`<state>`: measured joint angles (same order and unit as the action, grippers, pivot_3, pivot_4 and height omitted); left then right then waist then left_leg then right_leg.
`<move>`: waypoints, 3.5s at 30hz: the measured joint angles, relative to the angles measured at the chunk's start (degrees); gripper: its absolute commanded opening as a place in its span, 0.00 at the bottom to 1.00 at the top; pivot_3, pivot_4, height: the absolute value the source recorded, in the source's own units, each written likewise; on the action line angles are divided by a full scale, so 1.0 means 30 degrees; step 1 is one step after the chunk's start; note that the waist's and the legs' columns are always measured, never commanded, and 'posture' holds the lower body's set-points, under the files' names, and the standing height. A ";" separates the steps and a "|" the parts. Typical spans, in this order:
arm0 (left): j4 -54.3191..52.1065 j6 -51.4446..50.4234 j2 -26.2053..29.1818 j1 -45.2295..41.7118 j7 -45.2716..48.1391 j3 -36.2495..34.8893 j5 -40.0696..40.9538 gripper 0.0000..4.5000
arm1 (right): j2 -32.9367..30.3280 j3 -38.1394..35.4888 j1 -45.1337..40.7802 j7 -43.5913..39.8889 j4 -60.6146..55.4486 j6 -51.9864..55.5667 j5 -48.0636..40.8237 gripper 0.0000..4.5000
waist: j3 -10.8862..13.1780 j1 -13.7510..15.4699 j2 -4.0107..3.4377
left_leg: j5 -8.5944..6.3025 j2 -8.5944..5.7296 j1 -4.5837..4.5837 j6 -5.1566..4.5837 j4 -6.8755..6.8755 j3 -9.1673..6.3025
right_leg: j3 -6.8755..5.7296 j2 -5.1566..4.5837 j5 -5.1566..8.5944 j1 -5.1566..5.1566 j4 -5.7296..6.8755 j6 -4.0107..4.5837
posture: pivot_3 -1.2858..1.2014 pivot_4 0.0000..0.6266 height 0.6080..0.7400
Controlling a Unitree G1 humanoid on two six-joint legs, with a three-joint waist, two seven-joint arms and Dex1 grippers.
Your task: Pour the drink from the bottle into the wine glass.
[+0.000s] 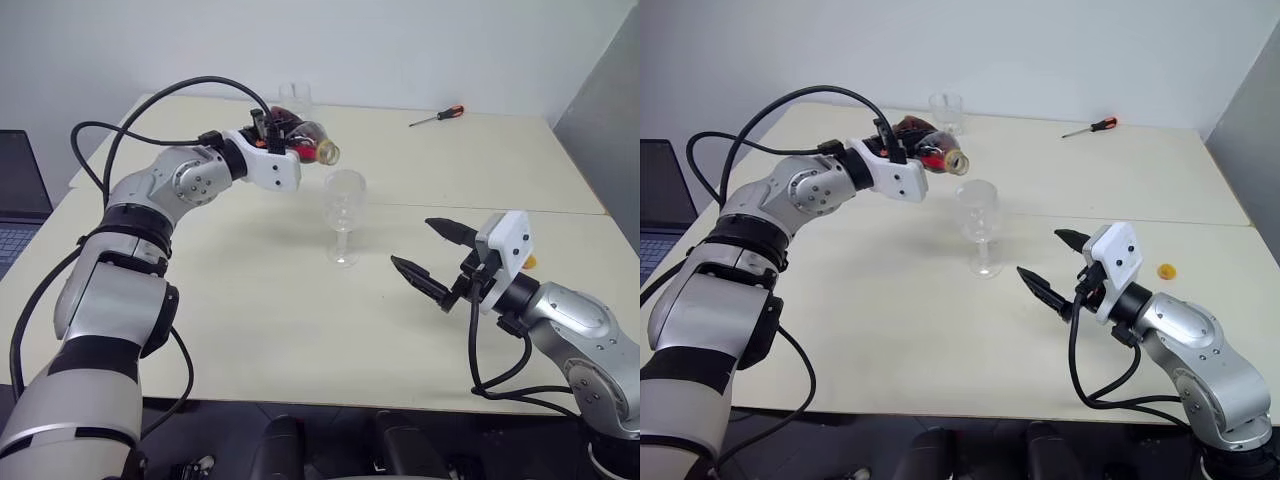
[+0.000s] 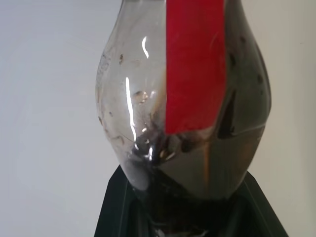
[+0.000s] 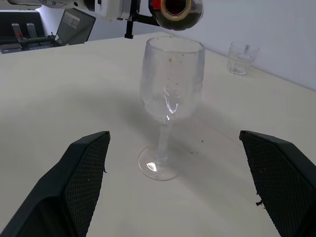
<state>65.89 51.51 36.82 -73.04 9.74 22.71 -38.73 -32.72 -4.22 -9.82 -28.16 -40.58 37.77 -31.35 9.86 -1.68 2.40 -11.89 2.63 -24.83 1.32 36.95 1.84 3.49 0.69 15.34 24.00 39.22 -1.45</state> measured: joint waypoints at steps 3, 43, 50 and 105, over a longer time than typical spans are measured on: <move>0.0000 0.0077 0.0009 -0.0030 -0.0173 0.0230 -0.0285 0.19 | 0.0001 0.0002 -0.0058 -0.0084 0.0146 -0.0084 0.0201 1.00 | 0.0000 0.0000 0.0000 | 0.0000 -0.0001 0.0000 0.0000 0.0002 0.0002 | 0.0002 0.0000 0.0000 0.0001 0.0003 0.0000 | 0.52 0.24 1.00; 0.0104 0.0295 0.0709 -0.0906 -0.1927 0.1377 -0.1881 0.19 | -0.0022 0.0001 -0.0539 -0.0333 0.0728 -0.0326 0.0370 1.00 | 0.0000 -0.0004 0.0001 | 0.0000 -0.0007 0.0003 0.0000 0.0021 0.0009 | 0.0013 -0.0003 0.0000 0.0020 0.0086 0.0001 | 0.52 0.24 1.00; 0.0498 -0.0087 0.0754 -0.1179 -0.2183 0.1510 -0.2144 0.19 | -0.0050 0.0001 -0.0539 -0.0496 0.0845 -0.0338 0.0392 1.00 | 0.0000 -0.0003 0.0001 | 0.0000 -0.0008 0.0004 0.0000 0.0022 0.0009 | 0.0010 -0.0003 0.0000 0.0021 0.0090 0.0001 | 0.52 0.24 1.00; 0.1857 -0.1015 -0.1158 -0.1894 0.1188 -0.0800 0.2248 0.18 | 0.0339 -0.0005 -0.0770 -0.0521 0.0926 -0.0705 0.1007 1.00 | -0.0002 -0.0028 0.0000 | 0.0002 -0.0011 0.0017 0.0002 0.0038 0.0013 | 0.0015 -0.0003 0.0000 0.0022 0.0137 0.0003 | 0.52 0.24 1.00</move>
<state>71.46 48.46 33.34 -78.72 13.31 20.31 -31.99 -31.70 -4.24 -12.13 -29.72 -37.80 35.66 -28.33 9.85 -1.76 2.41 -11.88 2.60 -24.78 1.33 37.06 1.87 3.54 0.68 15.34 24.07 39.63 -1.44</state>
